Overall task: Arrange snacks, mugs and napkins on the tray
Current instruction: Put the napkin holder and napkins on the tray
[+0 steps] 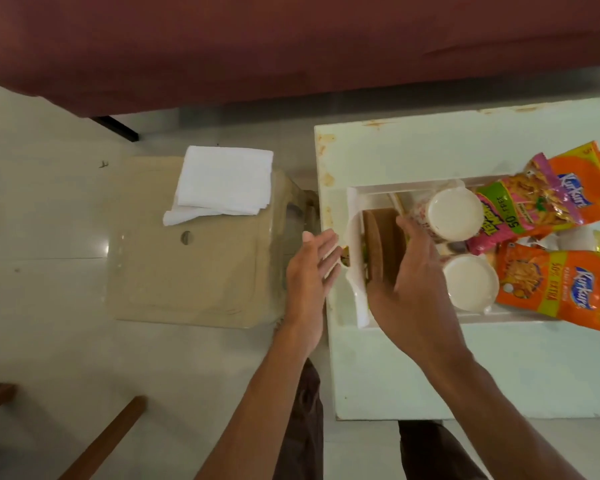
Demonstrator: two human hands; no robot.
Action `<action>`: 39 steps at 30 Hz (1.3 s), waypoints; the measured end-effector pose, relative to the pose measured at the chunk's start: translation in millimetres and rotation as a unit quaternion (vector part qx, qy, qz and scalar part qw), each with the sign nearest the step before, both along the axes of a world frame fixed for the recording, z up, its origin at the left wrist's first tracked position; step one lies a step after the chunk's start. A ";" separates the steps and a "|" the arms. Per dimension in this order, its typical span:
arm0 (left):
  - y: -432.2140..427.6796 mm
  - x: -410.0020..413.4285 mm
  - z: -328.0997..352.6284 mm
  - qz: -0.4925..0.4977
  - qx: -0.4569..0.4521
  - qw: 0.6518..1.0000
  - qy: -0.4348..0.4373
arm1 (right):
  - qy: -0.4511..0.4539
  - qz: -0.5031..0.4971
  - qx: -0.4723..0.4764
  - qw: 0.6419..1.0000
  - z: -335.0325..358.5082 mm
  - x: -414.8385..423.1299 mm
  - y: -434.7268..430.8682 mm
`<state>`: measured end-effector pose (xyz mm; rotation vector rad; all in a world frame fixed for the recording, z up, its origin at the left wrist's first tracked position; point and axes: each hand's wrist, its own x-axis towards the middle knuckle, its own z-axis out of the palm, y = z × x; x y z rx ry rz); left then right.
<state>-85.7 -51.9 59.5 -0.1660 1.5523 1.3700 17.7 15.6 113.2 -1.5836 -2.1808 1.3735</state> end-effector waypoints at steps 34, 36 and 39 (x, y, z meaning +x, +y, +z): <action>-29.0 -254.3 -20.5 -0.159 -0.158 0.951 0.212 | 0.060 -0.093 -0.049 0.993 -72.7 -197.8 12.8; -28.2 -246.8 -14.5 -0.180 -0.143 0.950 0.212 | 0.091 -0.088 -0.055 0.990 -57.3 -185.3 13.3; -26.2 -230.7 1.3 -0.187 -0.096 0.964 0.163 | 0.183 -0.102 -0.112 0.971 -31.6 -162.3 17.1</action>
